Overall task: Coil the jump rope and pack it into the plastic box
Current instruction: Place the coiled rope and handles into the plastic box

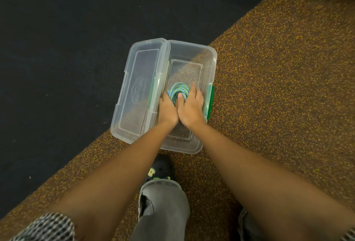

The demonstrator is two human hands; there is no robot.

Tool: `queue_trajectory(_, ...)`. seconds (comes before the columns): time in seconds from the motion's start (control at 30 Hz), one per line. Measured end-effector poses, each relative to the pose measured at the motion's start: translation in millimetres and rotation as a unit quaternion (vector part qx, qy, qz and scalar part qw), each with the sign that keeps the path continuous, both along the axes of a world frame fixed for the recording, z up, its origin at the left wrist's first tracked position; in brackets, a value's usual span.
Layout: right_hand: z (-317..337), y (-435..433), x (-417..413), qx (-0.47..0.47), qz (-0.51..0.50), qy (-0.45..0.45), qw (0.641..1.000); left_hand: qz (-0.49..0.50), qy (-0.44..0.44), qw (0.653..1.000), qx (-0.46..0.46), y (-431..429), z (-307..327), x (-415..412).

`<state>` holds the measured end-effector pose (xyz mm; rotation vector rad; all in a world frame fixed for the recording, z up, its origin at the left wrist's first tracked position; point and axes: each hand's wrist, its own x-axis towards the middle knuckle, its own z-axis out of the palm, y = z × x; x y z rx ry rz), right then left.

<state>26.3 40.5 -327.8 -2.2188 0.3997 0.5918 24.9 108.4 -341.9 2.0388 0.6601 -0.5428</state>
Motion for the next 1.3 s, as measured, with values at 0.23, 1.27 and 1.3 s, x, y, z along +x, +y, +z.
queue_trajectory(0.23,-3,-1,-11,0.015,0.078,-0.051,0.996,-0.064,-0.061,0.996,0.023,3,5,-14)
queue_trajectory(1.27,44,50,-10,0.100,-0.019,-0.036,0.994,0.063,-0.163,0.971,0.160,141,40,-20)
queue_trajectory(1.3,42,54,-13,0.101,-0.014,-0.016,0.995,0.062,-0.153,0.973,0.161,143,37,-20)
